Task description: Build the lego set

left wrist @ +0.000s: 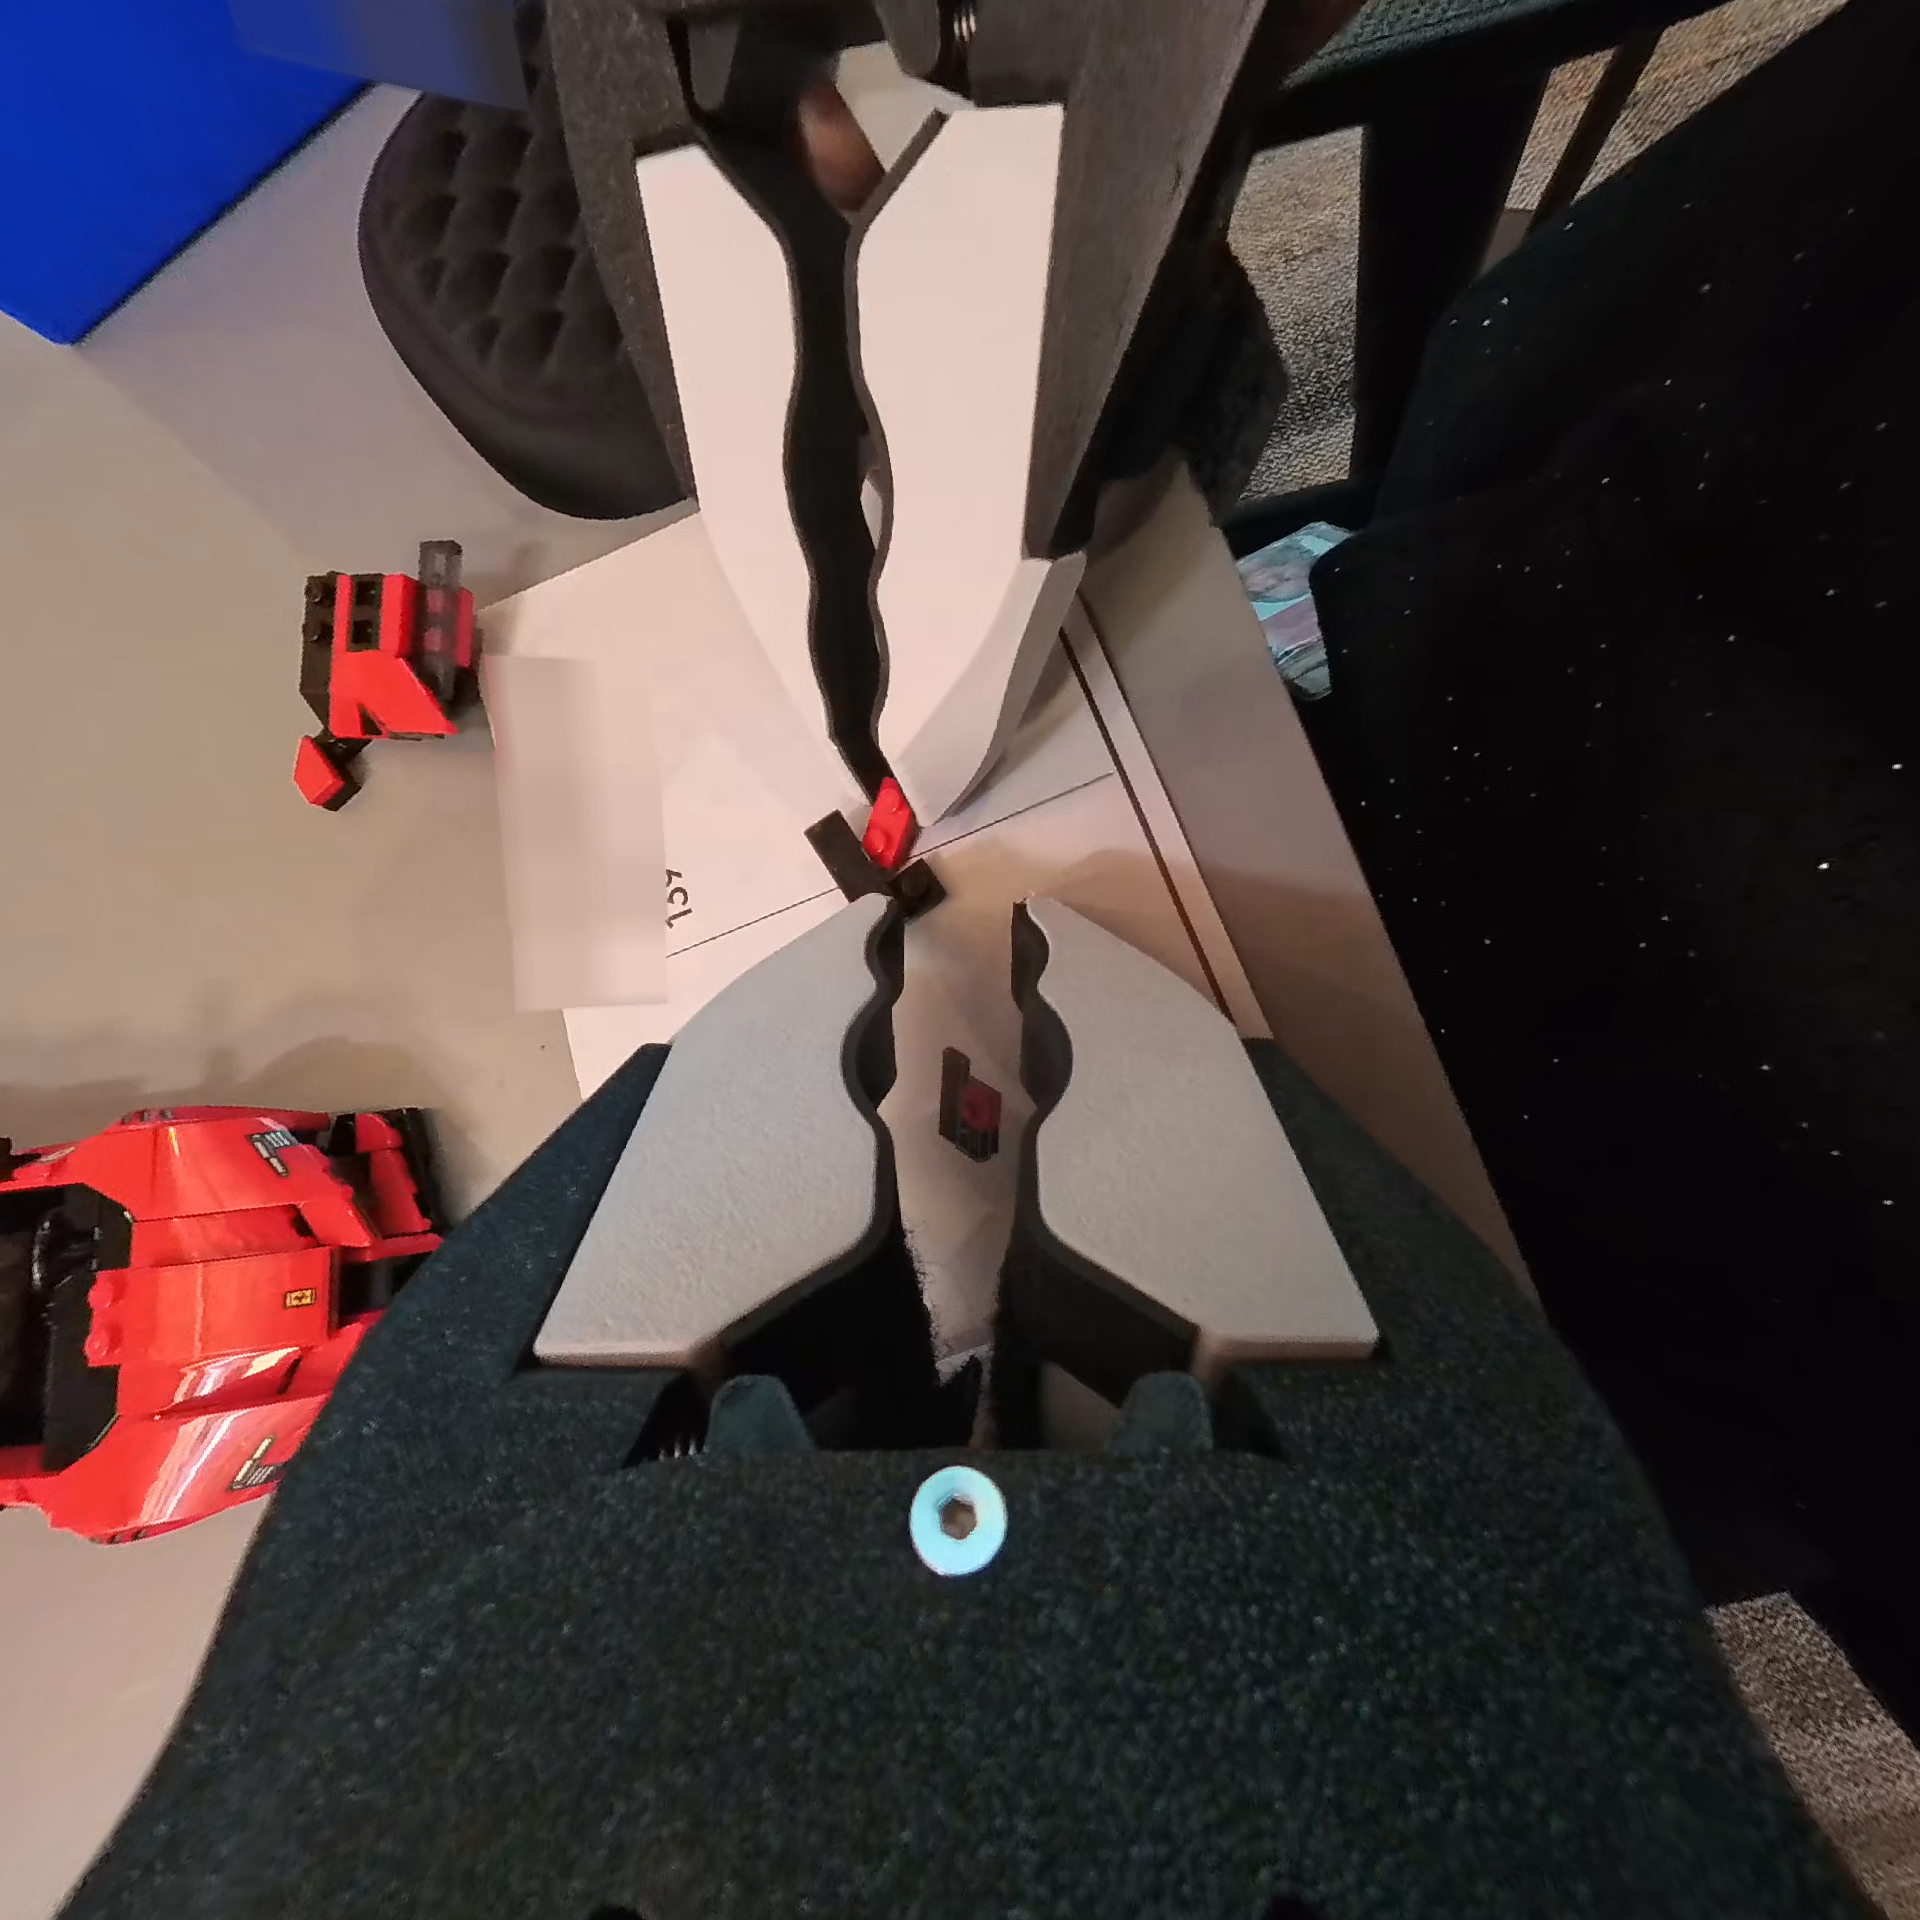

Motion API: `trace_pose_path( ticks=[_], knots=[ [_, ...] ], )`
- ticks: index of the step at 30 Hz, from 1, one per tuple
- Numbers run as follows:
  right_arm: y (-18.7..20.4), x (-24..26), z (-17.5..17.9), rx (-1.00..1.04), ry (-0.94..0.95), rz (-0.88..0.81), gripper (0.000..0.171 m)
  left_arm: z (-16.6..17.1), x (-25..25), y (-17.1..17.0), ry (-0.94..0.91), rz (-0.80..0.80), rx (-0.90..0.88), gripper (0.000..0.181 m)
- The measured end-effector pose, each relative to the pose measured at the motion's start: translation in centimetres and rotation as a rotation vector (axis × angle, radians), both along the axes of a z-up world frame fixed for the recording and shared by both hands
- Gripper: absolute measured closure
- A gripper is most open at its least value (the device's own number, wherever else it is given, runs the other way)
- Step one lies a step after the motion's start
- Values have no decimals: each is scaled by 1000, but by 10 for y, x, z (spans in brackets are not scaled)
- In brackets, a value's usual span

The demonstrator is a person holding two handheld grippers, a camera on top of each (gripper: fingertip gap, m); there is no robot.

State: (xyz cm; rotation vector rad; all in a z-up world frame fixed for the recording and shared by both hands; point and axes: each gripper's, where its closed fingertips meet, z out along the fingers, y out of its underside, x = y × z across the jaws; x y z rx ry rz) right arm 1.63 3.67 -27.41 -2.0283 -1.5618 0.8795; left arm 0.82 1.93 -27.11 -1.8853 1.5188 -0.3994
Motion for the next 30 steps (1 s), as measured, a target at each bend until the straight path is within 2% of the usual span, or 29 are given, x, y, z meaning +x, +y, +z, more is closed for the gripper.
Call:
trace_pose_path(
  ticks=[10, 13, 17, 30],
  knots=[
    [3, -6, 0, 88, -7, -46, 163, 0, -1, 0, -14, 17, -13, 162],
    [1, -6, 0, 65, -2, -47, 162, 0, -1, -1, -17, 19, -15, 162],
    [-6, -7, 2, -5, 11, -12, 149, -1, -1, -1, -14, 21, -28, 162],
    [-10, -2, 3, -41, 22, 50, 150, 3, 0, 1, -31, 39, -18, 160]
  ],
)
